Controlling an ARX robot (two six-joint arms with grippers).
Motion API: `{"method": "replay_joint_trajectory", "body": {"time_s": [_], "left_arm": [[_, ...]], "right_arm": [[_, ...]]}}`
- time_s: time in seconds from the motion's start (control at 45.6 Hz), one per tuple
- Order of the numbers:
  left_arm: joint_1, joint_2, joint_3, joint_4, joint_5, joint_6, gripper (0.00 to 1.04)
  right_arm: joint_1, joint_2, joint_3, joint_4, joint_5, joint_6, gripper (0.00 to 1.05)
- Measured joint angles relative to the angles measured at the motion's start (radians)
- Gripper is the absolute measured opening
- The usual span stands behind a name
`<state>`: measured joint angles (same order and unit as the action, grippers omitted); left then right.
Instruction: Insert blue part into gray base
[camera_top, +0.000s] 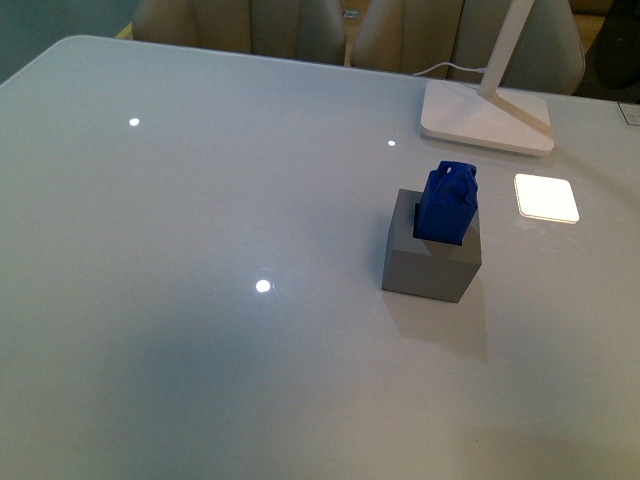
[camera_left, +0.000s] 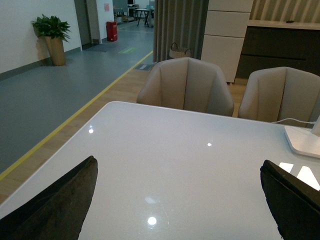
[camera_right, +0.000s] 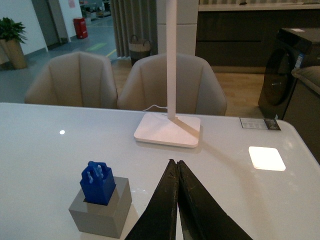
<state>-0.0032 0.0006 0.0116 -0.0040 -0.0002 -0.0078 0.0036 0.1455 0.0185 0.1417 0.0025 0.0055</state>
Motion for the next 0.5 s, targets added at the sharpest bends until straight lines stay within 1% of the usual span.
{"method": "replay_joint_trajectory", "body": {"time_s": [0.022,0.088,0.351,0.417,0.505], "left_arm": [[0.000,0.000,0.000,0.000,0.000,0.000,0.97],[0.000,0.000,0.000,0.000,0.000,0.000,0.97],[0.000,0.000,0.000,0.000,0.000,0.000,0.97],[0.000,0.000,0.000,0.000,0.000,0.000,0.97],[0.000,0.000,0.000,0.000,0.000,0.000,0.97]], "right_arm": [[0.000,-0.041,0.000,-0.063,-0.001,0.000,0.02],[0.000,-0.111,0.000,-0.129,-0.001,0.000,0.02],[0.000,-0.138,0.000,-0.140,-0.001,-0.002,0.03],[0.000,-0.139,0.000,-0.140,-0.001,-0.002,0.14],[0.000,-0.139,0.000,-0.140,-0.001,-0.002,0.37]]}}
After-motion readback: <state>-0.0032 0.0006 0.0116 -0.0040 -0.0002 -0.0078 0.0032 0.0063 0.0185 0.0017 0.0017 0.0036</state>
